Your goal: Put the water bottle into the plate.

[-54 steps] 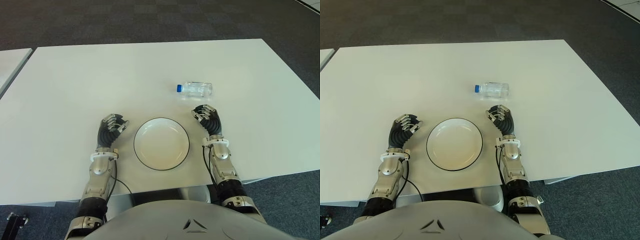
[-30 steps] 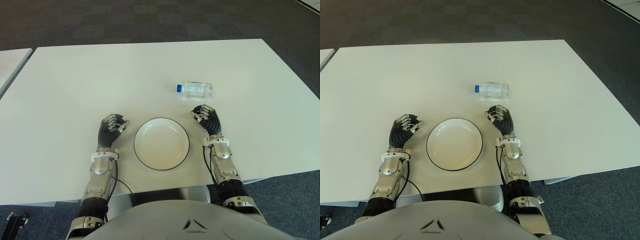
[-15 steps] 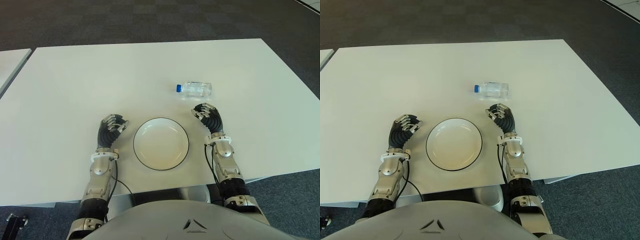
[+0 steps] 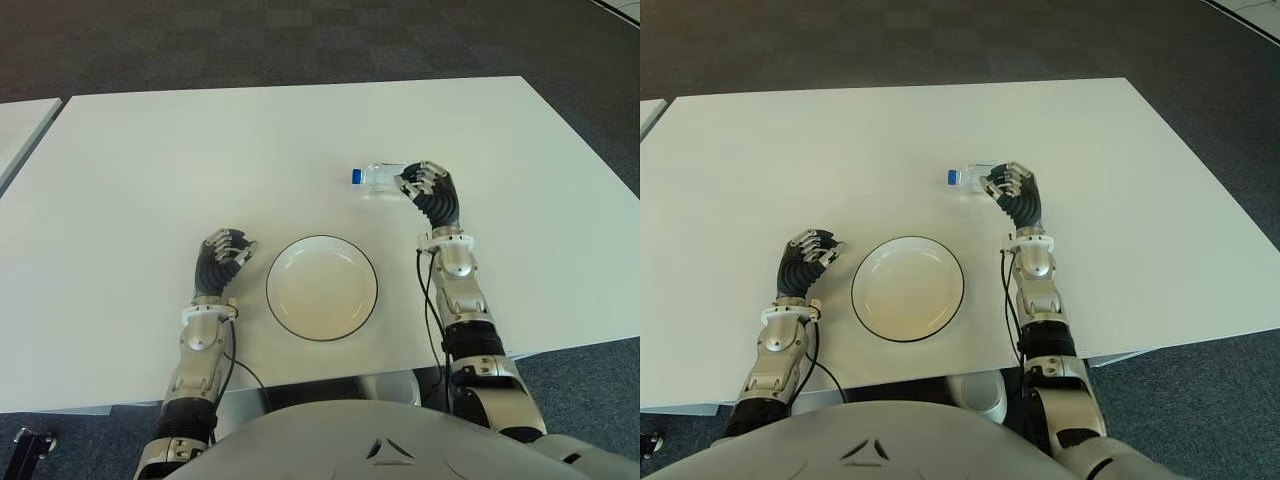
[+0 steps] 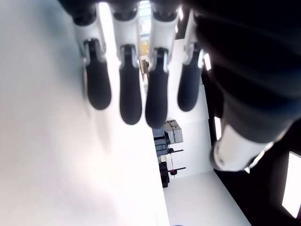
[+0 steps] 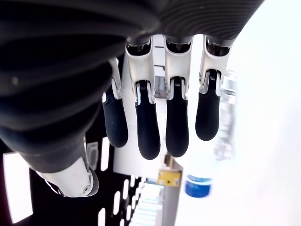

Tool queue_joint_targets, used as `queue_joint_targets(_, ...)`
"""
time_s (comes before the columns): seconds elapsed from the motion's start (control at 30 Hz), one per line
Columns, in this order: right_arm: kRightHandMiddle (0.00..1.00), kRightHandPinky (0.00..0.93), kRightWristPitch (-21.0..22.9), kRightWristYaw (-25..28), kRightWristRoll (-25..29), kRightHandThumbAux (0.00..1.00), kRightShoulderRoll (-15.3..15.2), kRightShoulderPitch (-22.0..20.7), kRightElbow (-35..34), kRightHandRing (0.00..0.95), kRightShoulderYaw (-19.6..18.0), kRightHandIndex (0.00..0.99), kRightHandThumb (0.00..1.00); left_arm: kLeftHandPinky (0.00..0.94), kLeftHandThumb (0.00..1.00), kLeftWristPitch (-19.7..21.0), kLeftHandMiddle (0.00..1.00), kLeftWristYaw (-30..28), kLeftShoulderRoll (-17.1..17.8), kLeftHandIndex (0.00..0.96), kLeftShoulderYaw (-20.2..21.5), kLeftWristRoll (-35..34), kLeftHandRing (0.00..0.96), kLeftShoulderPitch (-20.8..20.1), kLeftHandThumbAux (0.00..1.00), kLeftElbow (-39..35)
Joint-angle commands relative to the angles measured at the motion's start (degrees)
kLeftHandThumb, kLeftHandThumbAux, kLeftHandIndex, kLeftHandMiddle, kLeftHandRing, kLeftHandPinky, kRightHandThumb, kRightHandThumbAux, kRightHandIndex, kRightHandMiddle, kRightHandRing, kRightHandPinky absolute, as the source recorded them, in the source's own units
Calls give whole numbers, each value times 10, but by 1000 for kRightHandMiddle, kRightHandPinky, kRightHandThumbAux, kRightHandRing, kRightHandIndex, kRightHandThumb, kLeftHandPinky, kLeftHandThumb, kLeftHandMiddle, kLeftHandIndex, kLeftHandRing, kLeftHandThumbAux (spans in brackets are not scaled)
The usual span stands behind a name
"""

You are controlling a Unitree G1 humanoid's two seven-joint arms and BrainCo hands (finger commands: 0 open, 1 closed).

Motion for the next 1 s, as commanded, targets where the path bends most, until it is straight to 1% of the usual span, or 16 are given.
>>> queue_joint_targets(0.03, 484, 442, 11, -3, -23, 732, -20, -23, 2, 464, 9, 422, 695, 479, 704, 9, 507, 1, -3, 428, 1, 1, 498, 9, 720, 13)
queue_joint_targets(0.07, 479, 431, 9, -4, -27, 732, -23, -25, 3, 458, 11, 421, 694, 479, 704, 10, 506, 0, -3, 428, 0, 1, 497, 10, 720, 13)
queue_joint_targets(0.17, 463, 395, -3, 0, -75, 734, -56, -43, 6, 436, 37, 415, 692, 481, 705, 11, 503, 3, -3, 428, 1, 3, 497, 10, 720, 13)
queue_joint_targets(0.23, 394, 336, 2, 7, -113, 735, -81, -53, -1, 375, 58, 407, 686, 482, 705, 12, 500, 6, -3, 428, 0, 6, 498, 11, 720, 12)
queue_joint_targets(0.27, 320, 287, 7, 11, -128, 740, -91, -57, -6, 313, 66, 310, 561, 485, 705, 11, 503, 7, -4, 428, 0, 7, 501, 11, 719, 12)
queue_joint_targets(0.3, 294, 269, 22, 19, -150, 743, -105, -63, -12, 291, 77, 275, 512, 486, 705, 9, 504, 8, -4, 428, 0, 8, 502, 11, 719, 13)
queue_joint_targets(0.33, 226, 229, 33, 24, -164, 726, -114, -67, -16, 237, 84, 199, 443, 487, 705, 8, 508, 8, -3, 428, -1, 8, 504, 11, 719, 13)
queue_joint_targets(0.37, 202, 215, 53, 31, -184, 719, -122, -73, -23, 218, 93, 172, 420, 487, 705, 6, 509, 7, -3, 428, -1, 8, 505, 11, 719, 13)
queue_joint_targets(0.43, 118, 152, 85, 43, -209, 674, -132, -81, -35, 141, 105, 81, 367, 487, 704, 3, 514, 5, -2, 428, -2, 8, 506, 12, 720, 13)
queue_joint_targets(0.5, 77, 123, 117, 52, -229, 647, -136, -92, -42, 102, 117, 41, 350, 486, 704, 3, 515, 5, -2, 428, -3, 7, 506, 12, 720, 12)
queue_joint_targets(0.6, 25, 60, 165, 61, -263, 583, -137, -118, -35, 41, 138, 13, 381, 482, 704, 3, 515, 5, -4, 428, -4, 7, 504, 14, 720, 10)
queue_joint_targets(0.67, 10, 26, 190, 60, -288, 535, -133, -150, 1, 16, 159, 5, 421, 480, 704, 3, 516, 6, -4, 428, -4, 6, 504, 14, 720, 9)
queue_joint_targets(0.73, 5, 13, 207, 51, -315, 491, -123, -199, 77, 8, 187, 2, 459, 480, 704, 2, 516, 6, -6, 428, -4, 5, 504, 14, 719, 9)
queue_joint_targets(0.8, 2, 6, 209, 37, -332, 449, -115, -238, 153, 4, 209, 1, 500, 481, 705, 3, 518, 6, -6, 428, -5, 5, 505, 14, 719, 10)
queue_joint_targets(0.93, 0, 1, 204, 21, -349, 376, -107, -281, 254, 0, 238, 0, 564, 481, 705, 3, 520, 8, -7, 429, -6, 8, 507, 16, 718, 8)
queue_joint_targets(1.0, 0, 0, 202, 18, -353, 346, -105, -295, 287, 0, 249, 0, 586, 481, 705, 3, 518, 8, -8, 428, -6, 9, 506, 17, 718, 8)
